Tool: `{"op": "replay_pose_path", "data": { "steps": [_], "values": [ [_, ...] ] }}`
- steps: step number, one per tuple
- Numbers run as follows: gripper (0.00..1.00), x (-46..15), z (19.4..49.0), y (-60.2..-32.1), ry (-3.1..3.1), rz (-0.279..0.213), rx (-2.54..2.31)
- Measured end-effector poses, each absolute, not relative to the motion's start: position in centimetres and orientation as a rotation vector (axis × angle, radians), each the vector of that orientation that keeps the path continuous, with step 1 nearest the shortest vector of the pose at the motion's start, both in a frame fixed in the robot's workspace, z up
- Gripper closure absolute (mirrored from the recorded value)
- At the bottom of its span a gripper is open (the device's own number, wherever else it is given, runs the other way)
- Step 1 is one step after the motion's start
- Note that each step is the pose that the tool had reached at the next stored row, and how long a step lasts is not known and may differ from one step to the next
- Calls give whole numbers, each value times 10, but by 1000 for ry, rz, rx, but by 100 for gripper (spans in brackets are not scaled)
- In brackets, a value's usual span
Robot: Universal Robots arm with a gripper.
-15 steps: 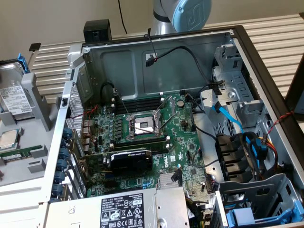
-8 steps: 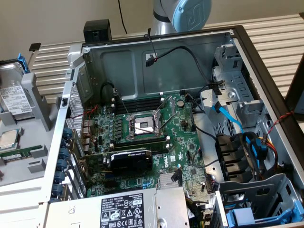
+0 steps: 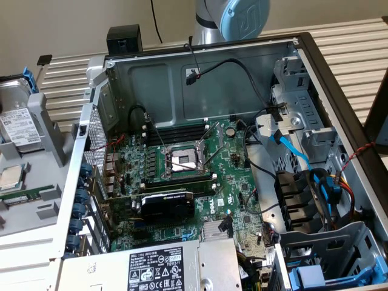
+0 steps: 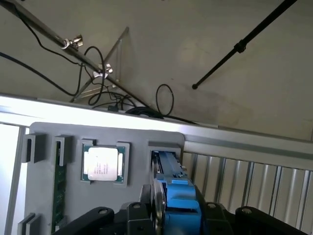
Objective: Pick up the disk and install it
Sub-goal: 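Pick up the disk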
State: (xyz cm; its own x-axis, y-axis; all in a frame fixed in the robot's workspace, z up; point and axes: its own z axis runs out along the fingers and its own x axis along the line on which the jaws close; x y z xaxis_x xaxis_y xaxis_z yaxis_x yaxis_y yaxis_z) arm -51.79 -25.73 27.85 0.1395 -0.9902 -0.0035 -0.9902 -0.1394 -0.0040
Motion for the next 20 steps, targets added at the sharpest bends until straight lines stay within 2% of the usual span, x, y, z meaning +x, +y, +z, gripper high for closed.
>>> {"op": "replay_pose_path", "data": {
  "steps": [20],
  "values": [
    [62, -518, 280, -257, 2058, -3, -2369]
  ]
}}
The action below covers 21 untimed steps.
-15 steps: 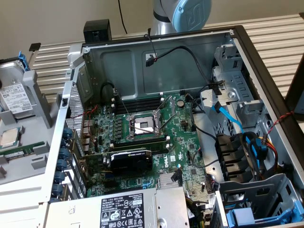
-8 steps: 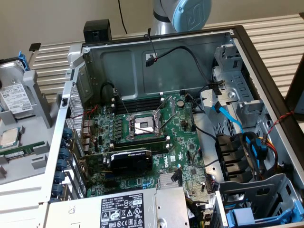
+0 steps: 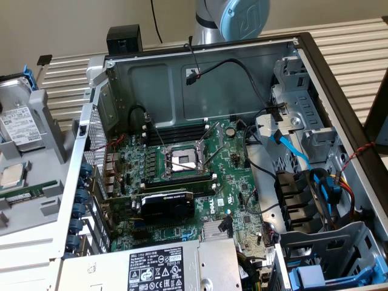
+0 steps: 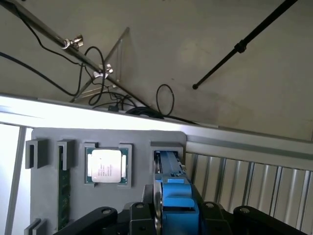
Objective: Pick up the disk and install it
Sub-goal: 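Pick up the disk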
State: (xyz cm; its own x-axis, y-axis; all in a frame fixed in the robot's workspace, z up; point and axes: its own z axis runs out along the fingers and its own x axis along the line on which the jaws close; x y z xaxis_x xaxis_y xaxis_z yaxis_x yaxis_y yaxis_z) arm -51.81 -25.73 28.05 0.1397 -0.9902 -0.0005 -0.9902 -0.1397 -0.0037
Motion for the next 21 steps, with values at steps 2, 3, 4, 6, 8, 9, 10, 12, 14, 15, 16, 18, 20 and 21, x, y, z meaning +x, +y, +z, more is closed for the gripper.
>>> {"op": "replay_pose_path", "data": {
  "steps": [2, 3, 4, 6, 8, 9, 10, 12, 14, 15, 16, 18, 20, 21],
  "values": [
    [62, -518, 282, -257, 2059, -4, -2370],
    [62, -518, 282, -257, 2059, -5, -2370],
    [62, -518, 282, -257, 2059, -6, -2369],
    [62, -518, 282, -257, 2059, -6, -2369],
    [62, -518, 283, -257, 2059, -6, -2370],
    [62, -518, 283, -257, 2059, -6, -2370],
    [62, -518, 283, -257, 2059, -6, -2370],
    [62, -518, 282, -257, 2060, -4, -2371],
    [62, -518, 282, -257, 2061, -1, -2371],
    [62, -518, 282, -257, 2061, 0, -2372],
    [62, -518, 282, -257, 2062, 2, -2373],
    [62, -518, 281, -257, 2064, 9, -2376],
    [62, -518, 280, -257, 2066, 14, -2378],
    [62, -518, 280, -257, 2067, 17, -2379]
  ]
}}
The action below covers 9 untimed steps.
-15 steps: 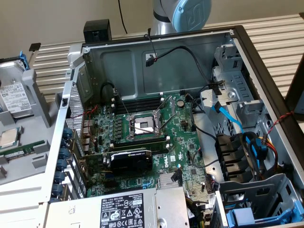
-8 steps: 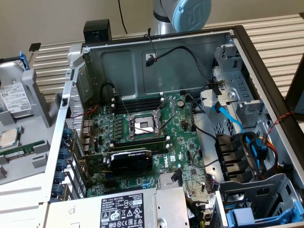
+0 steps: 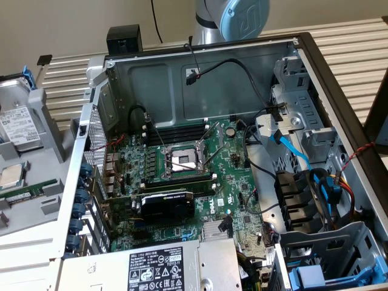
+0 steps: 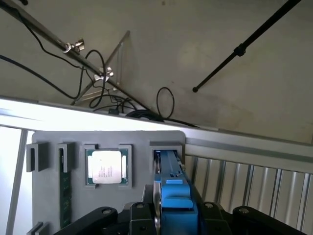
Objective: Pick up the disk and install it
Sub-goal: 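Pick up the disk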
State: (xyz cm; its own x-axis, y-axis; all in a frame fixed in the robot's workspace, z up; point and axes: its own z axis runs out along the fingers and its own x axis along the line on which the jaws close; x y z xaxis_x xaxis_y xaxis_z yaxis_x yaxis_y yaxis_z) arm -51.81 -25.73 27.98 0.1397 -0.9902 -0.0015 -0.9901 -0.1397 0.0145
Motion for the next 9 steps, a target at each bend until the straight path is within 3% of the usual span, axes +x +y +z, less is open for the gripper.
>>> {"op": "replay_pose_path", "data": {
  "steps": [9],
  "values": [
    [63, -518, 279, -257, -2046, -37, 2355]
  ]
}}
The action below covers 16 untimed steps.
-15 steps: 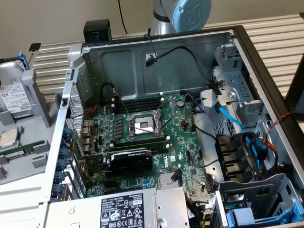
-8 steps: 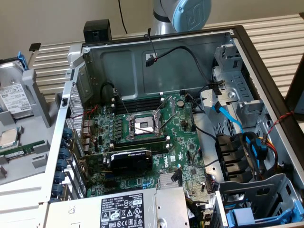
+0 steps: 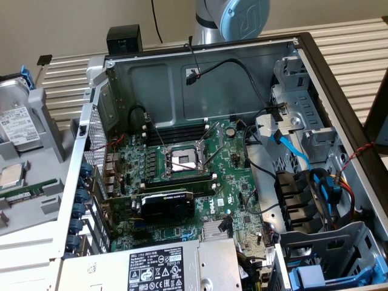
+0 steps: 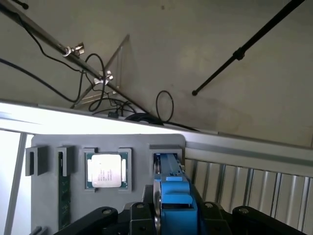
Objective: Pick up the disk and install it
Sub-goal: 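Pick up the disk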
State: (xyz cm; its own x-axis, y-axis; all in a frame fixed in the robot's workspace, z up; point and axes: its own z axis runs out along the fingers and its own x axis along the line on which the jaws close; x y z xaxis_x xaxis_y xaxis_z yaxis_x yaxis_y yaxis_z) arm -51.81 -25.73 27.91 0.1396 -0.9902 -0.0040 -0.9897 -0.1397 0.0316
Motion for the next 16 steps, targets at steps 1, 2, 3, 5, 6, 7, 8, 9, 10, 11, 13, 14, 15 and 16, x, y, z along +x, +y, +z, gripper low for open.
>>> {"op": "replay_pose_path", "data": {
  "steps": [1, 2, 3, 5, 6, 7, 8, 9, 10, 11, 13, 14, 15, 16],
  "values": [
    [63, -518, 279, -257, -2045, -39, 2354],
    [63, -518, 279, -257, -2045, -41, 2353],
    [63, -518, 279, -257, -2044, -43, 2353],
    [63, -518, 279, -257, -2043, -46, 2351],
    [63, -518, 279, -257, -2042, -48, 2350],
    [63, -518, 279, -257, -2042, -49, 2350],
    [63, -518, 279, -257, -2042, -49, 2350],
    [63, -518, 279, -257, -2042, -49, 2350],
    [63, -518, 279, -257, -2042, -49, 2350],
    [63, -518, 279, -257, -2042, -48, 2350],
    [63, -518, 279, -257, -2043, -44, 2351],
    [63, -518, 279, -257, -2044, -41, 2352],
    [63, -518, 279, -257, -2045, -38, 2354],
    [63, -518, 279, -257, -2047, -34, 2356]
  ]
}}
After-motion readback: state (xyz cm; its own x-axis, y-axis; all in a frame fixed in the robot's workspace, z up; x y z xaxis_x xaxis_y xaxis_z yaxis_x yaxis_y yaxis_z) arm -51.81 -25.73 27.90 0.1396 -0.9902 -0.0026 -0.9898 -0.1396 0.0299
